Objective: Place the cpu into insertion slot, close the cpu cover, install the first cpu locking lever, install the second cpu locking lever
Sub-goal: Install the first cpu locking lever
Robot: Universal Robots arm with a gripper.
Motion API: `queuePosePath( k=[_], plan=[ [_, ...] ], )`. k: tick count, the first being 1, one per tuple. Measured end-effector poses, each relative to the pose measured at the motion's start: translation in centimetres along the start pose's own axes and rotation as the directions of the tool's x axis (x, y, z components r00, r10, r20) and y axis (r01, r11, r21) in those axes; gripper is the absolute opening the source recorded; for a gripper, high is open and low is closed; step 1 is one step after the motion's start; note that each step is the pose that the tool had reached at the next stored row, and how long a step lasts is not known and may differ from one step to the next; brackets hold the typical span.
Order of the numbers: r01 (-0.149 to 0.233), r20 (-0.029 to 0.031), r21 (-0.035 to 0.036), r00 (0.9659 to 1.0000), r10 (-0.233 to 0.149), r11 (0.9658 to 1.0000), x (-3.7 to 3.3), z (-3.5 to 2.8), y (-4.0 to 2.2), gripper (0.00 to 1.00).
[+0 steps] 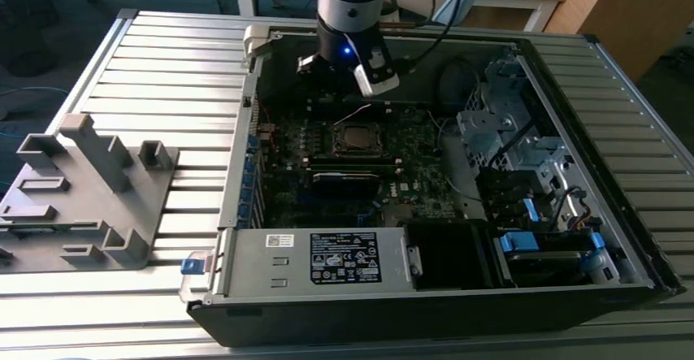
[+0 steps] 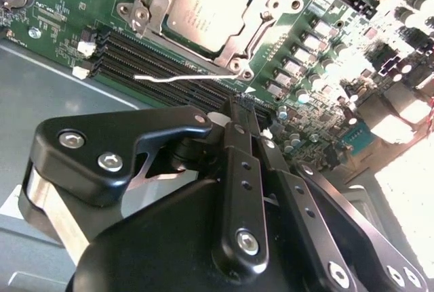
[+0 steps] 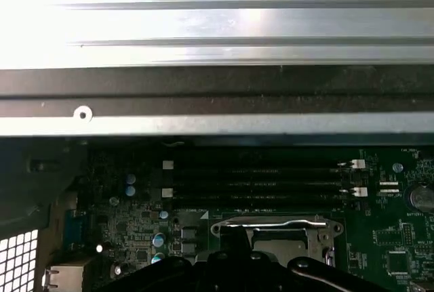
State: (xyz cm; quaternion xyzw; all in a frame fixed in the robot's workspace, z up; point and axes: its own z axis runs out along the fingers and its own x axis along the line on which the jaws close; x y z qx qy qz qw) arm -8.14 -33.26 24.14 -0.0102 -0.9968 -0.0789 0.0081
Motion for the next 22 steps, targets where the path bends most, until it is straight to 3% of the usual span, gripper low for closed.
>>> queuePosePath(
  k=[7,22],
  plan=[
    [0.0,0.0002,0.0078,1.0,0.0,1.0,-0.9,0.1,0.16,0.11],
    [0.0,0.0001,0.0082,1.0,0.0,1.0,-1.65,0.64,0.86,0.11]
  ],
)
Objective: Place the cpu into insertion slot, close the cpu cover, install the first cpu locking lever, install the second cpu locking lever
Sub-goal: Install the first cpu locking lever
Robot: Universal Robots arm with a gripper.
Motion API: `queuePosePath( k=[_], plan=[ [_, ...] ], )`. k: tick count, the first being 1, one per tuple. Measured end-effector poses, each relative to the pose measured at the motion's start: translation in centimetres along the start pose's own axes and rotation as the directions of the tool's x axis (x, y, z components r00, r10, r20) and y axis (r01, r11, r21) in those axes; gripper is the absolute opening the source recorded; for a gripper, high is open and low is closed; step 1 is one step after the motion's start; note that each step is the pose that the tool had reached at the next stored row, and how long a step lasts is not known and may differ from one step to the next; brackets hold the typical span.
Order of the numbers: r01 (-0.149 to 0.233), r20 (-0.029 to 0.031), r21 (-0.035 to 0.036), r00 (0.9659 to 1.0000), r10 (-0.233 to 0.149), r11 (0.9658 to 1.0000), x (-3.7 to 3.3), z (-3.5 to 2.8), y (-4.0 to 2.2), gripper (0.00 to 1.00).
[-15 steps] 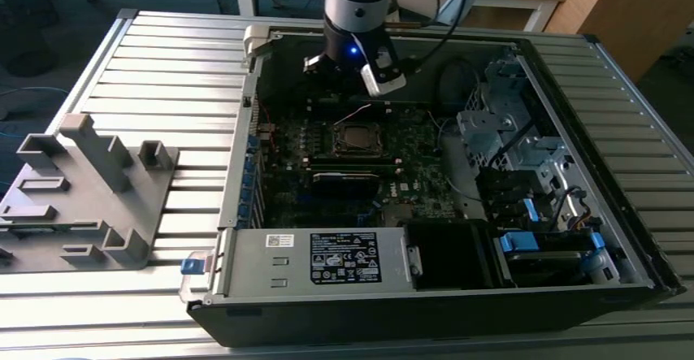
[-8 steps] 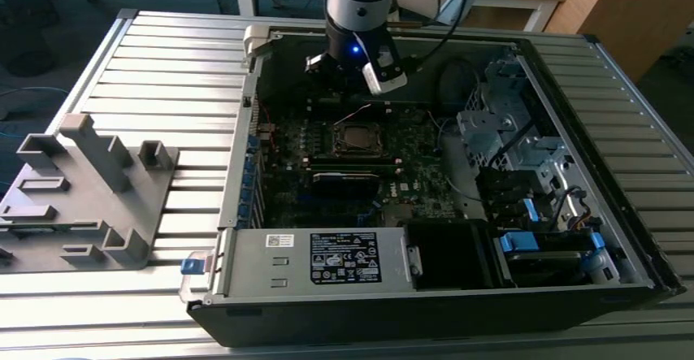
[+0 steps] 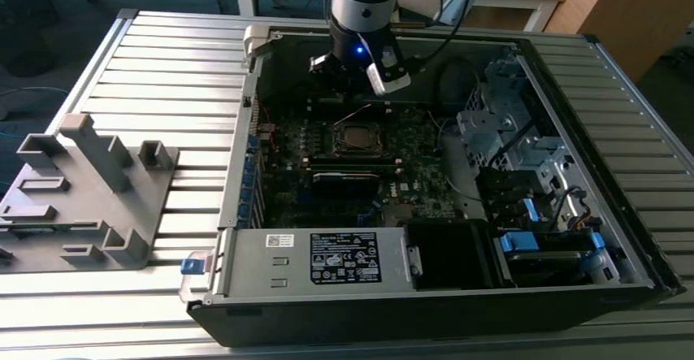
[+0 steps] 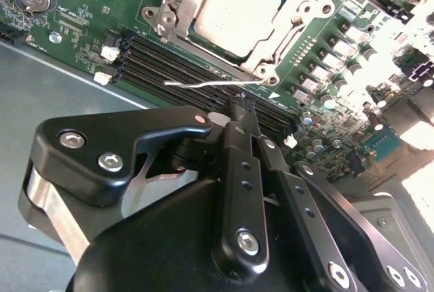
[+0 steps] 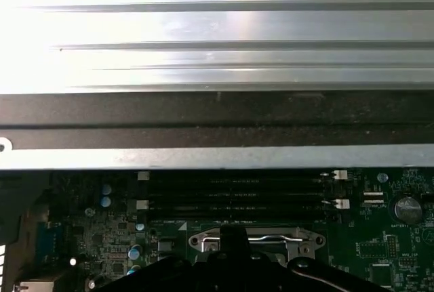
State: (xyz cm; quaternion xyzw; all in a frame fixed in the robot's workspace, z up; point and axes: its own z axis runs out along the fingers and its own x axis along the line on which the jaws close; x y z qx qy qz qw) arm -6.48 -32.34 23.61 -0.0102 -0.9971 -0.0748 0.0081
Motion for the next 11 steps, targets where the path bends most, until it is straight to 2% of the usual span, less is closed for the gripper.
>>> queuePosePath(
  k=[7,8,11],
  plan=[
    [0.0,0.0,-0.0015,1.0,0.0,1.0,-0.02,0.04,0.05,0.11],
    [0.0,0.0,-0.0035,1.0,0.0,1.0,-0.03,0.06,0.04,0.11],
    [0.001,-0.0002,-0.0166,1.0,-0.001,0.9999,-0.03,0.11,0.03,0.11]
  ],
)
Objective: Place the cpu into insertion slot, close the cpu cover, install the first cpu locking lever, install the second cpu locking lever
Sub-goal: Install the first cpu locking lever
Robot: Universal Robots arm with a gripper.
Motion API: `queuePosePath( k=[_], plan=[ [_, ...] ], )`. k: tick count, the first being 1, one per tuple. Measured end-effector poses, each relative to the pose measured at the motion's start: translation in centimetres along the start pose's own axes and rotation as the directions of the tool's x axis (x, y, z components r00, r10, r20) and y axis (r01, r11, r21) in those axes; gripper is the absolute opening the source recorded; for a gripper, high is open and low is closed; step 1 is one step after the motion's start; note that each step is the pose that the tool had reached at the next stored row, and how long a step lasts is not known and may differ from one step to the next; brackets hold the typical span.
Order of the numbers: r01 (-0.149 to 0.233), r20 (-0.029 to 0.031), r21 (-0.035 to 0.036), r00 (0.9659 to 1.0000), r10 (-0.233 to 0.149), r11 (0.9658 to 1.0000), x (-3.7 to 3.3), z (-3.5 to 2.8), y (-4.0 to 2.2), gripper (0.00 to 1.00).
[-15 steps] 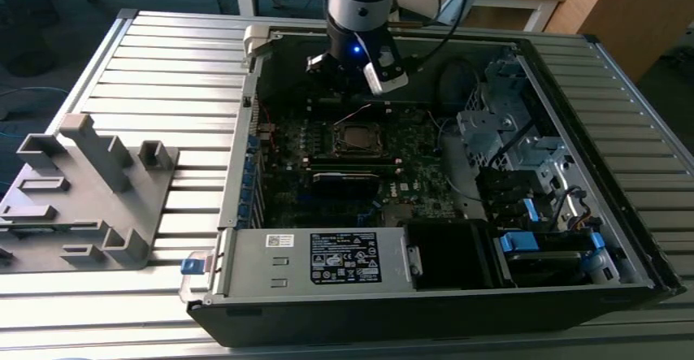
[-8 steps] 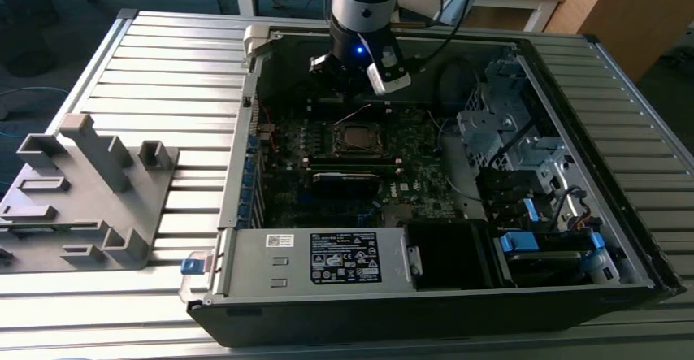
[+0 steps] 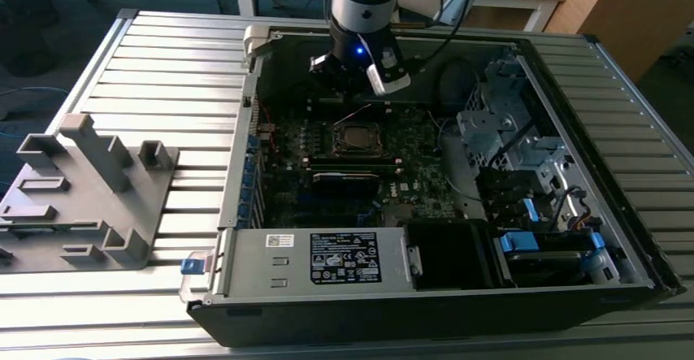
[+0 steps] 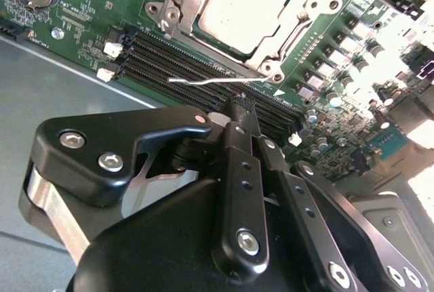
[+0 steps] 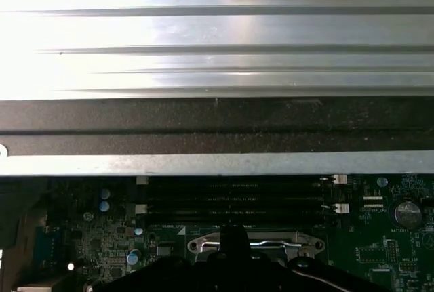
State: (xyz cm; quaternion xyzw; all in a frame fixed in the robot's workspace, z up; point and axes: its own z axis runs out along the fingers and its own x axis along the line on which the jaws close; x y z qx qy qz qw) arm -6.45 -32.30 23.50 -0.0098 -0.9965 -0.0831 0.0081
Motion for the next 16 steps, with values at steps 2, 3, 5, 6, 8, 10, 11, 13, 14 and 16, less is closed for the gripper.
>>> queuePosePath(
  k=[2,3,5,6,8,10,11,13,14,16],
  plan=[
    [0.0,0.0001,-0.0008,1.0,0.0,1.0,0.0,0.0,0.0,0.11],
    [0.0,0.0,-0.0012,1.0,0.0,1.0,0.0,0.0,0.0,0.11],
    [0.0,0.0,-0.0018,1.0,0.0,1.0,0.0,0.0,0.0,0.11],
    [0.0,0.0,-0.0017,1.0,0.0,1.0,0.0,0.0,0.0,0.11],
    [0.0,0.0,-0.0018,1.0,0.0,1.0,0.0,0.0,0.0,0.11],
    [0.0,0.0,-0.0024,1.0,0.0,1.0,0.0,0.0,0.0,0.11],
    [0.0,0.0,-0.0031,1.0,0.0,1.0,0.0,0.01,0.0,0.11],
    [0.0,0.0006,-0.0044,1.0,0.0,1.0,0.0,0.05,-0.01,0.11],
    [0.0,0.0017,-0.0049,1.0,0.0,1.0,0.0,0.08,-0.02,0.11],
    [0.002,0.0079,-0.0058,1.0,-0.002,1.0,0.0,0.19,-0.03,0.11]
  ],
)
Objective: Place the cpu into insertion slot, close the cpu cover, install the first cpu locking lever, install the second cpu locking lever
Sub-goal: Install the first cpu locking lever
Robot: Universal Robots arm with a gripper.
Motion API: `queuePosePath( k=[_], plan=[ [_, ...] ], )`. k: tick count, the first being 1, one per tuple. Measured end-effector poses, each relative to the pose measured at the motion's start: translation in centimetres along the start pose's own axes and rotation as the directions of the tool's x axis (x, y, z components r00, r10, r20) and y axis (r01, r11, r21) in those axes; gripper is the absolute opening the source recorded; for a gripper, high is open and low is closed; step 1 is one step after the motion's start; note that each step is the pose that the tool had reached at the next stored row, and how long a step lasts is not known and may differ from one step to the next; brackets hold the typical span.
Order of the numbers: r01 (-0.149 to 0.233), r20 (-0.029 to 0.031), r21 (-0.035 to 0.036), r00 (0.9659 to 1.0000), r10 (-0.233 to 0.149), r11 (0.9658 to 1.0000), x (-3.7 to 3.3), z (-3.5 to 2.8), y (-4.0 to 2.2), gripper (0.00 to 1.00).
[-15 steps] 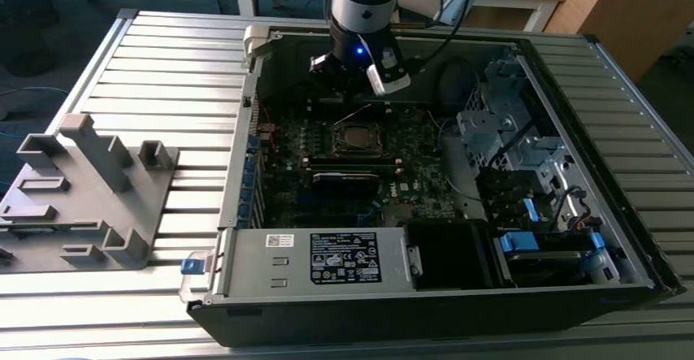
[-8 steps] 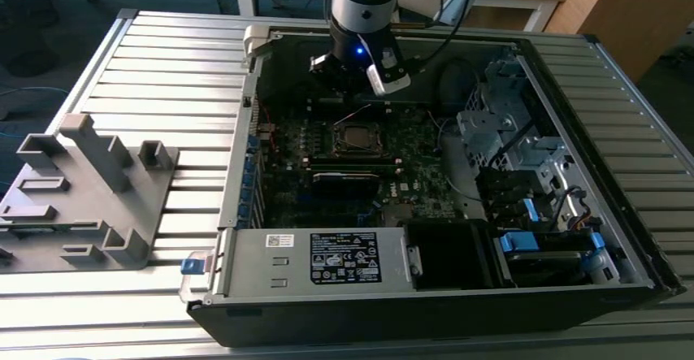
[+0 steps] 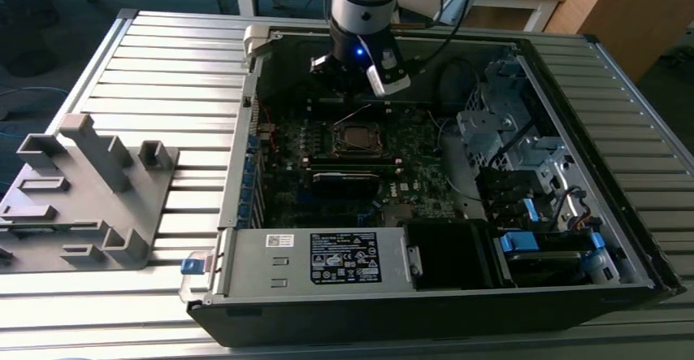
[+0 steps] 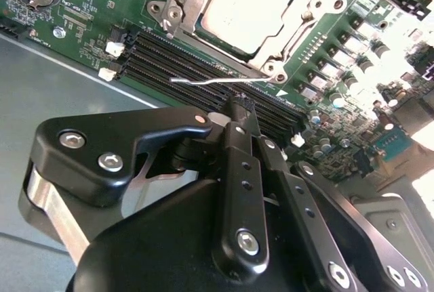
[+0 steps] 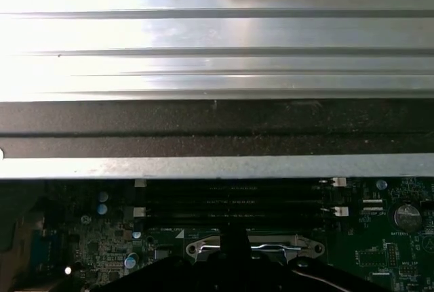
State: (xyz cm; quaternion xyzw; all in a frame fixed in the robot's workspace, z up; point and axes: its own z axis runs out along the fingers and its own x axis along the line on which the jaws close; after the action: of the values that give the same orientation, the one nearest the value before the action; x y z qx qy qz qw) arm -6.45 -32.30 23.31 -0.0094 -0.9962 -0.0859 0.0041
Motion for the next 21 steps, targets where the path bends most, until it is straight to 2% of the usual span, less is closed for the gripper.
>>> queuePosePath(
  k=[2,3,12,16,21],
  plan=[
    [0.002,0.0089,-0.0008,1.0,-0.002,1.0,0.0,0.12,-0.02,0.11],
    [0.002,0.0112,-0.0007,0.9999,-0.002,1.0,0.0,0.15,-0.03,0.11],
    [0.002,0.0124,-0.0008,0.9999,-0.002,1.0,-0.39,0.25,-0.03,0.11],
    [0.004,0.0214,-0.0023,0.9998,-0.004,1.0,-0.4,0.35,-0.05,0.11],
    [0.004,0.0228,-0.0024,0.9997,-0.004,1.0,-0.39,0.36,-0.05,0.11]
  ],
)
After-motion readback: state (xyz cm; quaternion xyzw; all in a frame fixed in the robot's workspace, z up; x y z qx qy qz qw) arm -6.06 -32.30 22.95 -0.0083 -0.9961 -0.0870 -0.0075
